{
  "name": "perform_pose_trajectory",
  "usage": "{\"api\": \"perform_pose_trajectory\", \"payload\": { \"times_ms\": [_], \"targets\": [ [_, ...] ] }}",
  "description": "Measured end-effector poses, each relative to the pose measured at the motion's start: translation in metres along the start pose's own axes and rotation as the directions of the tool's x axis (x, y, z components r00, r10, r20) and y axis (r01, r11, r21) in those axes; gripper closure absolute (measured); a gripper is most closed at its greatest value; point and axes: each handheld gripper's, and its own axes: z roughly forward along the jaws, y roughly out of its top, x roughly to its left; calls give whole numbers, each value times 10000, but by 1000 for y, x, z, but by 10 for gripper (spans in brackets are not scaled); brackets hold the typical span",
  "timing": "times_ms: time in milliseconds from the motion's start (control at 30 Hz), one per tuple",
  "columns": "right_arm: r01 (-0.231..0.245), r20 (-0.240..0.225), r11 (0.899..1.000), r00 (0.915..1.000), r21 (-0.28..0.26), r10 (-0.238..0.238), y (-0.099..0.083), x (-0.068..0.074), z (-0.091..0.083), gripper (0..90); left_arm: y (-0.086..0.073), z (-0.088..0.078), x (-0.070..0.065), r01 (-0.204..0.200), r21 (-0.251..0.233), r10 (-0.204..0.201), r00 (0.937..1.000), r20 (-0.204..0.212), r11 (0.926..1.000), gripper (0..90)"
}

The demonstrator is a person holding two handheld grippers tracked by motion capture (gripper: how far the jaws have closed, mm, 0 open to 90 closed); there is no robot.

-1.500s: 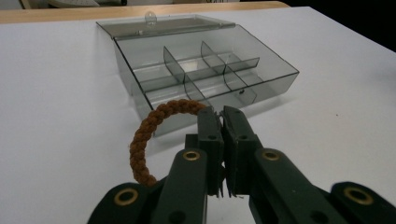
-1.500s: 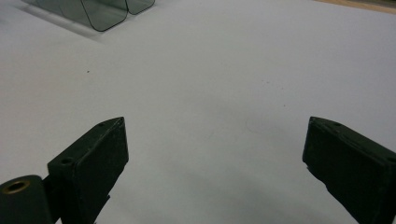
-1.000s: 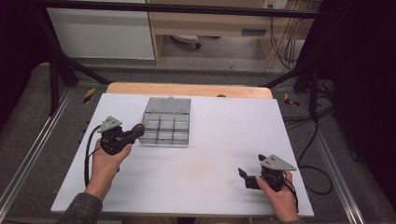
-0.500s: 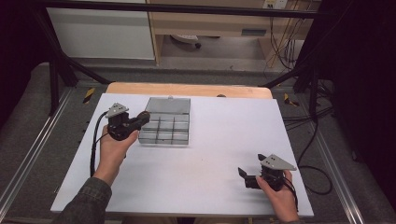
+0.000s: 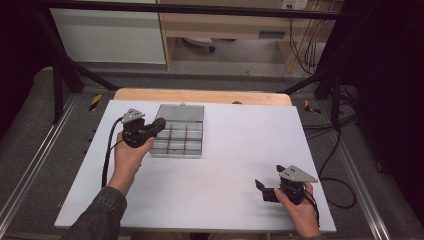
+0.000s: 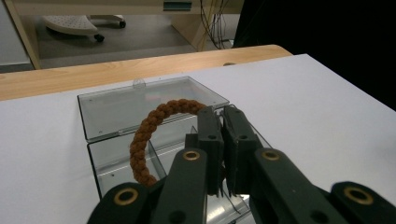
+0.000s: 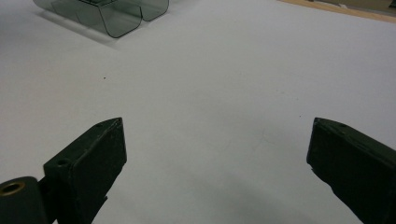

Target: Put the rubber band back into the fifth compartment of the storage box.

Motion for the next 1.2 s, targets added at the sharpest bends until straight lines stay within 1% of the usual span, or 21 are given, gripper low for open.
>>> {"api": "perform_pose_trajectory", "payload": {
  "times_ms": [100,133,500,633,933,1033,1200],
  "targets": [
    [20,-18,10000,10000,41,-19,-1,0,1,52,1,3,-3,-9,-35,9,10000,17,10000,862],
    [19,-14,10000,10000,50,-19,-1,0,1,51,1,5,-5,-72,0,72,10000,44,10000,862],
    [-8,33,10000,10000,-1,8,-1,-1,0,47,2,17,-13,-181,178,179,9997,138,9997,862],
    [-53,14,10000,10000,-60,53,0,-1,0,46,1,21,-15,-270,333,266,9995,142,9991,862],
    [-90,12,9999,10000,-49,90,0,-2,0,43,-3,28,-18,-310,583,300,9994,182,9978,862],
    [-58,17,10000,10000,-55,58,0,-2,0,45,-5,31,-20,-270,642,256,9994,220,9976,862],
    [-52,2,10000,10000,-72,52,0,-1,0,46,-9,35,-22,-318,774,300,9993,241,9965,862]
  ]
}}
